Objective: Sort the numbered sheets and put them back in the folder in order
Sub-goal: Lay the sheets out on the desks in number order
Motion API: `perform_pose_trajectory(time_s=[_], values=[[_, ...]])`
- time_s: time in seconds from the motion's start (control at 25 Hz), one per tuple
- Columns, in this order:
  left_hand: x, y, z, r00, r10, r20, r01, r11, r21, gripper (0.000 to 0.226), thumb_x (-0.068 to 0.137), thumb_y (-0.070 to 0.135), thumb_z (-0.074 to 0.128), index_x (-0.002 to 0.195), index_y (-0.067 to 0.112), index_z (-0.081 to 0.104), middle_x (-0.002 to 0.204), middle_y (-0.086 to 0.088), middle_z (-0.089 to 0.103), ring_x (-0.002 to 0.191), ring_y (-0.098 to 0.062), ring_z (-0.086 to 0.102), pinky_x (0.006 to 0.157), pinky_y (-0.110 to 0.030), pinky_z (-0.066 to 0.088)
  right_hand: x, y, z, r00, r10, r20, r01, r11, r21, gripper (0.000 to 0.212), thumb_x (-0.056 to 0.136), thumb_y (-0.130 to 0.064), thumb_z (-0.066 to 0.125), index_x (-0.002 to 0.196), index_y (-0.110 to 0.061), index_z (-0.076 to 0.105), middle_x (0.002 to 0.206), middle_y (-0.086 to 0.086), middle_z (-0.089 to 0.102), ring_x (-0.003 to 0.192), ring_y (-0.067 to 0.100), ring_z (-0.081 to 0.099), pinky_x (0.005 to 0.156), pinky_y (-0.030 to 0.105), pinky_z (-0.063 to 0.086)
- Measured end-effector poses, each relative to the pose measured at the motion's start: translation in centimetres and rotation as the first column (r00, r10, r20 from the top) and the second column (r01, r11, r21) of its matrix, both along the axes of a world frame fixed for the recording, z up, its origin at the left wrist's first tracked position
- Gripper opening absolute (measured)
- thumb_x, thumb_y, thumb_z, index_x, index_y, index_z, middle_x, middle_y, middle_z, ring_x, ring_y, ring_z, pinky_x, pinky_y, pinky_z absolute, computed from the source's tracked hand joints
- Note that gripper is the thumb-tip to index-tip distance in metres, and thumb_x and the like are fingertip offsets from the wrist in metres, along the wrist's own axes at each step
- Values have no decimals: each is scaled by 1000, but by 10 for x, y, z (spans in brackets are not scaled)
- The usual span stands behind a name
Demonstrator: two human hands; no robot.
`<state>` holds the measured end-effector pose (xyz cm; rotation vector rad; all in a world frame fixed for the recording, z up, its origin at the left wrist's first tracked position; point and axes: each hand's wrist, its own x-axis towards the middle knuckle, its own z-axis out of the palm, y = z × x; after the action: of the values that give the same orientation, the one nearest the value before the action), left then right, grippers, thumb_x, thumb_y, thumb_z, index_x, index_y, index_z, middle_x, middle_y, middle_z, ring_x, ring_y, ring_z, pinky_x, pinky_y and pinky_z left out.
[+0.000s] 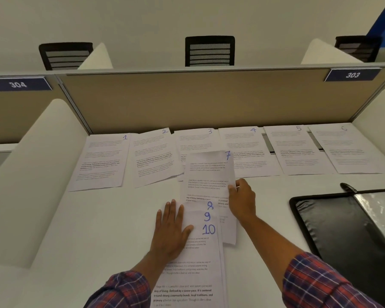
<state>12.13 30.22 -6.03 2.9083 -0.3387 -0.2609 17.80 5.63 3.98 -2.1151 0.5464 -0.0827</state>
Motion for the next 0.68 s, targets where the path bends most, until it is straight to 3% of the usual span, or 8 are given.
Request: perform_pose_trajectory(time_s=[0.16, 0.32, 0.4, 0.48, 0.56, 0.68], values=[[2, -18, 8, 999, 22, -28, -22, 1000, -2, 107, 81, 81, -25, 164, 16, -8, 168, -9, -25, 157, -27, -22, 127, -45, -13, -9, -32, 26, 990, -41, 136, 45, 999, -25, 16, 110, -25, 47, 104, -12, 54, 94, 1, 66, 73, 5, 62, 50, 11, 42], [7, -29, 18, 998, 36, -61, -34, 999, 28, 124, 66, 84, -35, 165, 15, -7, 171, -11, -22, 158, -28, -21, 128, -48, -11, -17, -56, 55, 947, -20, 321, 29, 999, -23, 15, 110, -26, 48, 100, -15, 53, 90, -5, 65, 77, 9, 67, 50, 12, 49], [9, -31, 25, 995, 59, -77, -58, 998, 20, 128, 65, 88, -33, 166, 15, -2, 172, -11, -18, 159, -28, -19, 129, -47, -10, -21, -61, 69, 915, 7, 404, 0, 1000, -18, 16, 111, -27, 48, 101, -16, 53, 89, -8, 64, 77, 8, 67, 55, 10, 50], [13, -39, 40, 989, 134, -64, -140, 984, -107, 120, 76, 92, -14, 167, 15, 6, 174, -11, -10, 160, -27, -12, 129, -46, -6, -24, -62, 83, 876, 33, 481, -31, 999, -12, 17, 111, -28, 47, 103, -16, 54, 90, -10, 62, 78, 8, 67, 59, 9, 50], [17, -51, 65, 968, 244, -52, -244, 886, -394, 98, 94, 83, 22, 166, 19, 14, 175, -6, 3, 161, -22, 1, 130, -43, 2, -25, -59, 93, 830, 65, 554, -74, 997, -7, 17, 111, -28, 48, 103, -15, 55, 91, -10, 62, 78, 7, 66, 60, 10, 50], [23, -64, 113, 925, 362, -113, -305, 534, -788, 81, 98, 62, 56, 164, 28, 24, 170, 8, 25, 153, -9, 25, 125, -35, 22, -27, -44, 107, 793, 91, 603, -160, 985, 62, 17, 111, -29, 50, 103, -15, 55, 93, -11, 65, 82, 5, 67, 62, 13, 52]])
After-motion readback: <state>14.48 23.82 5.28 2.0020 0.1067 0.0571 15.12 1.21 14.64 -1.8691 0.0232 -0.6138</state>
